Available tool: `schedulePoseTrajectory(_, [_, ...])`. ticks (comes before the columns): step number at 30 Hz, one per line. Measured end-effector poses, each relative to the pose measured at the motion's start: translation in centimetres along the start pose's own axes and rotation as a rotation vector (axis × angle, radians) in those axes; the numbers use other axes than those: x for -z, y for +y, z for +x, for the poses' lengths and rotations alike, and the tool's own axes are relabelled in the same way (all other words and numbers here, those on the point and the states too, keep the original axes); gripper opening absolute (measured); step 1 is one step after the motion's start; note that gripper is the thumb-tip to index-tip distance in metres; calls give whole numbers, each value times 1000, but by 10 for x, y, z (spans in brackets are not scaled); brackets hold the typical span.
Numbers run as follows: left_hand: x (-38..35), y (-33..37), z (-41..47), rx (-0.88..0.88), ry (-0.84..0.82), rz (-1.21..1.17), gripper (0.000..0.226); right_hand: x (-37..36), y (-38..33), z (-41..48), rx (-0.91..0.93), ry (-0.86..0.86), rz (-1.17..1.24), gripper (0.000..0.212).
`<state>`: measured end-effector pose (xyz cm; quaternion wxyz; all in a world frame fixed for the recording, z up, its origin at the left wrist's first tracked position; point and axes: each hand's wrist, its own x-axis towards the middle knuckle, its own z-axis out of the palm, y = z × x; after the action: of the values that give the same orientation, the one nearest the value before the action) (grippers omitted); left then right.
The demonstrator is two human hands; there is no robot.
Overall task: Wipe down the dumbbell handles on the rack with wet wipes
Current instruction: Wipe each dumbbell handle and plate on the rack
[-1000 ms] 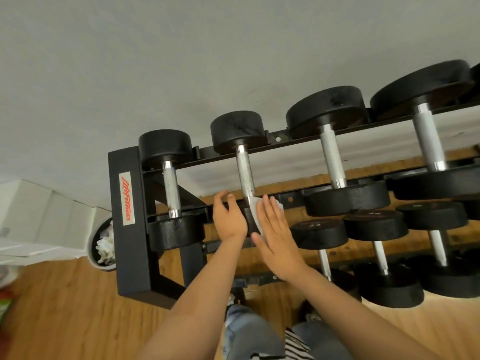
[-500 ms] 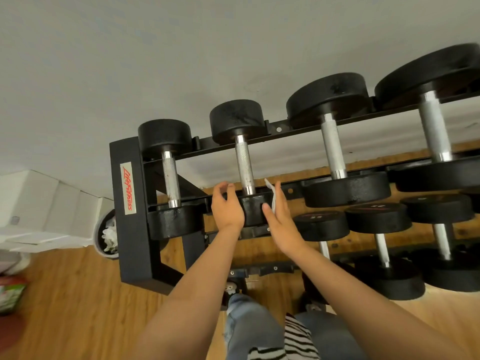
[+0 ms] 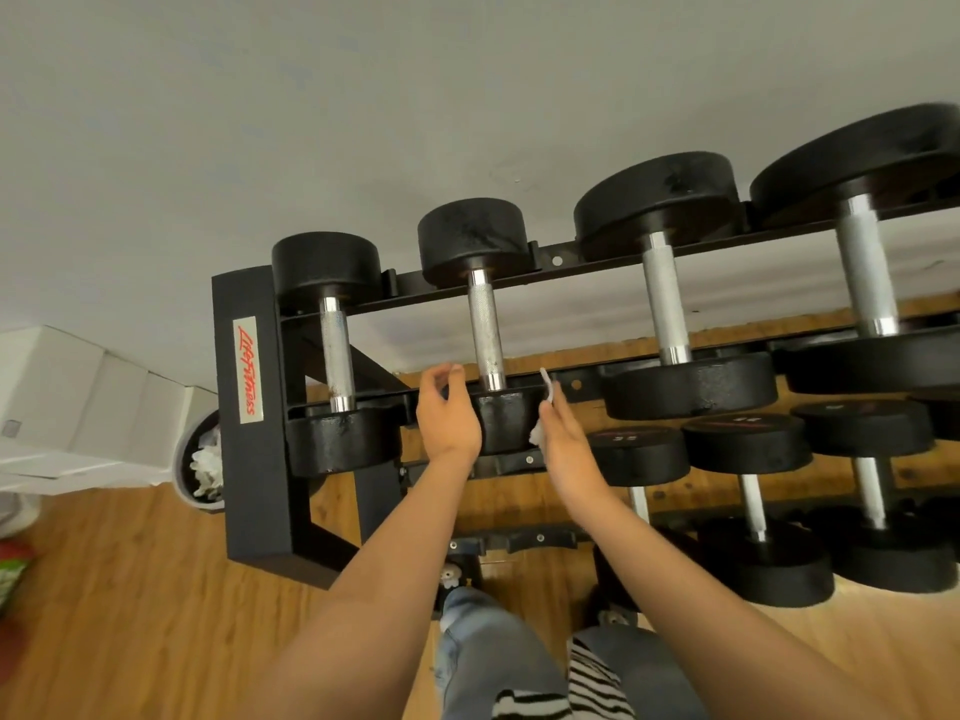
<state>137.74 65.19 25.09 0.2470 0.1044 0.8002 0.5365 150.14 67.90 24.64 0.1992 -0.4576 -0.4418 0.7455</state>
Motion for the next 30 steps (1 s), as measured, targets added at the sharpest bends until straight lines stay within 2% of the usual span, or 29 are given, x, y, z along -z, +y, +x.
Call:
schedulePoseTrajectory(4, [0,-1,0,4,9,1,15,-8,-10,1,233,44,-108,45])
schedulePoseTrajectory(7, [1,-1,0,-9,-6,15,17,-15,-27,14,330,34,-327,41])
schedulePoseTrajectory(10, [0,-4,2,-12,0,15,19,-8,-40,28,322,29,-554,29])
schedulePoseTrajectory(13, [0,-5,4,-16,-1,11,17,0,-46,37,284,-2,-630,19])
schedulePoseTrajectory(16, [1,-8,5,-25,-6,6,18,0,-55,41,298,174,-494,14])
schedulePoseTrajectory(19, [0,-8,5,-10,0,3,19,-9,-62,49,137,369,-203,11])
schedulePoseTrajectory(23, [0,-11,6,-15,-1,14,20,-22,-64,56,-102,298,-116,24])
schedulePoseTrajectory(26, [1,-11,7,-11,-3,15,19,-16,-74,58,-166,224,-32,39])
schedulePoseTrajectory(30, [1,-12,7,-7,-14,5,17,-6,-79,57,-191,47,-134,48])
